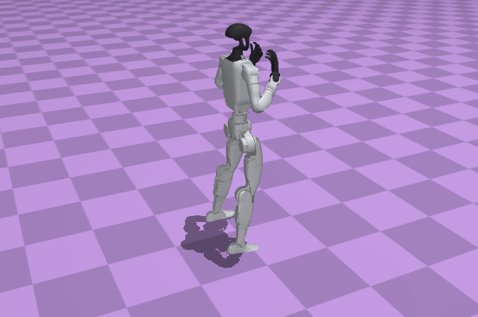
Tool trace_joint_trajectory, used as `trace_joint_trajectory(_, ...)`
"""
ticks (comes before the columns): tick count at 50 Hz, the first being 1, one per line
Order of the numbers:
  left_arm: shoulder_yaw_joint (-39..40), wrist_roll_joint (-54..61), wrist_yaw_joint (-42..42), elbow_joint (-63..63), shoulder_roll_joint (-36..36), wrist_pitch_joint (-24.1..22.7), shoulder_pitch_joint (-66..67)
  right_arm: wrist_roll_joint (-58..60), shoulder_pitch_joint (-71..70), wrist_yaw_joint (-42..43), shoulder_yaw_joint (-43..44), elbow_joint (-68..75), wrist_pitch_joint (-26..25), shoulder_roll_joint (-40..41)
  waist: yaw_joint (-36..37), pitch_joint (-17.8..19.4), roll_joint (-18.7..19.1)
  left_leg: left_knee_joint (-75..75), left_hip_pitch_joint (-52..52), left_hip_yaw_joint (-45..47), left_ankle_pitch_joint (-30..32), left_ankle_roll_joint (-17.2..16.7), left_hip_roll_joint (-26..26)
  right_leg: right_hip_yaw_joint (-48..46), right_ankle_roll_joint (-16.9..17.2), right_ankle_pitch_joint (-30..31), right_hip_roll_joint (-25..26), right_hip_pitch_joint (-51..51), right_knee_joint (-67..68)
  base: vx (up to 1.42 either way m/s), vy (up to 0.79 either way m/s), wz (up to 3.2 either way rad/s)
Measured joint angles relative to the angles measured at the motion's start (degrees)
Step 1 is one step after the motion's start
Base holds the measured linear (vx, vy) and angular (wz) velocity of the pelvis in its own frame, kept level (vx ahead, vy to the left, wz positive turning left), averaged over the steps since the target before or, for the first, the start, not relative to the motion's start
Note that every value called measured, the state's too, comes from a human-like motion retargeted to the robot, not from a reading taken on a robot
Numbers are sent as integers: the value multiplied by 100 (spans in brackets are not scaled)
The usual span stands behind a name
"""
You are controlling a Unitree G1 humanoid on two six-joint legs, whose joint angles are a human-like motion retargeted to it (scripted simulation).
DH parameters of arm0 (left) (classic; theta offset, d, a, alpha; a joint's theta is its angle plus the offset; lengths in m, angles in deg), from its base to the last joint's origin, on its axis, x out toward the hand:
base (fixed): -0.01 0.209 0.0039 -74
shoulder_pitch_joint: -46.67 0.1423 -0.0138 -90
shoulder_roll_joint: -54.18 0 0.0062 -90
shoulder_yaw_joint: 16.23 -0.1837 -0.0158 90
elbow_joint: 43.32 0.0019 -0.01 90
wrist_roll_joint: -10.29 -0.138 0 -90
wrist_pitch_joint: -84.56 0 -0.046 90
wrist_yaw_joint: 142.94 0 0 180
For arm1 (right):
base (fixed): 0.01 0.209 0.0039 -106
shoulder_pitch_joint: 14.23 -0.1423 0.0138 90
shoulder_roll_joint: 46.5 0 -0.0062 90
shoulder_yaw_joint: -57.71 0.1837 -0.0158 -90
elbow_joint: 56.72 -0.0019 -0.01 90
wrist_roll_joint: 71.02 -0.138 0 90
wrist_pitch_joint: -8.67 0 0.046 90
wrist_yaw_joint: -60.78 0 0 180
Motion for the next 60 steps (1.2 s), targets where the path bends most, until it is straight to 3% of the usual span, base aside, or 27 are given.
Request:
trace_joint_trajectory(6, 166, 458, -98, 77, 140, -159, -133, -430, 226, 174, 538, 1, 207, -192, 209, -147, 98, -3, -57, 19, 6, -48, 48, 5, 0, 38, 51, -58, -24, 0, 0, 0)
trace_joint_trajectory(15, -688, 362, 366, 284, 546, 217, -339, -175, -86, -207, -475, 190, -227, -69, 39, -172, 74, -32, -5, -52, -3, 15, -26, -60, 0, -27, -29, 26, -22, 0, 0, 0)
trace_joint_trajectory(25, -685, 389, -726, 62, 558, -541, -704, -570, -289, 619, -401, 248, 415, 219, -54, -331, 89, -20, 13, -62, -16, -11, -7, -90, 0, -53, -13, 58, -14, 0, 0, 0)
trace_joint_trajectory(30, -643, 197, -438, 85, 625, -319, -738, -767, -207, 404, -425, 372, 324, 308, -72, -339, 87, -8, 59, -64, -51, 12, -36, -88, 0, -91, -45, 106, -2, 0, 0, 0)
trace_joint_trajectory(37, -687, -73, -80, 21, 499, 41, -810, 63, -319, 119, -336, -86, -24, 260, -12, -176, 110, -14, 175, -47, -83, 54, -54, -74, 0, -127, -65, 203, 14, 0, 0, 0)
trace_joint_trajectory(41, -603, -93, -400, -107, 406, -221, -978, 66, -444, 373, -330, -127, 157, 334, -21, -187, 117, -16, 206, -40, -90, 57, -49, -71, 0, -137, -62, 227, 19, 0, 0, 0)
trace_joint_trajectory(45, -539, -24, -896, -133, 225, -542, -1234, -709, -439, 602, -401, 24, 387, 453, 10, -248, 147, -10, 207, -30, -96, 31, -28, -70, 0, -134, -41, 229, 16, 0, 0, 0)
trace_joint_trajectory(49, -519, 335, -576, -59, 173, -374, -1246, -1048, -424, 372, -483, 64, 248, 432, -10, -244, 145, -4, 227, -33, -111, 31, -34, -72, 0, -148, -49, 253, 18, 0, 0, 0)
trace_joint_trajectory(55, -466, -192, -101, 12, 383, 63, -922, -156, -404, -19, -538, -142, -144, 201, -85, -178, 120, 0, 255, -43, -122, 62, -56, -78, 0, -172, -71, 286, 26, 0, 0, 0)
trace_joint_trajectory(60, -651, -6, -193, -64, 217, 6, -1071, -108, -453, 158, -502, -217, -36, 288, -43, -157, 113, -3, 263, -51, -119, 69, -65, -88, 0, -173, -81, 296, 31, 0, 0, 0)
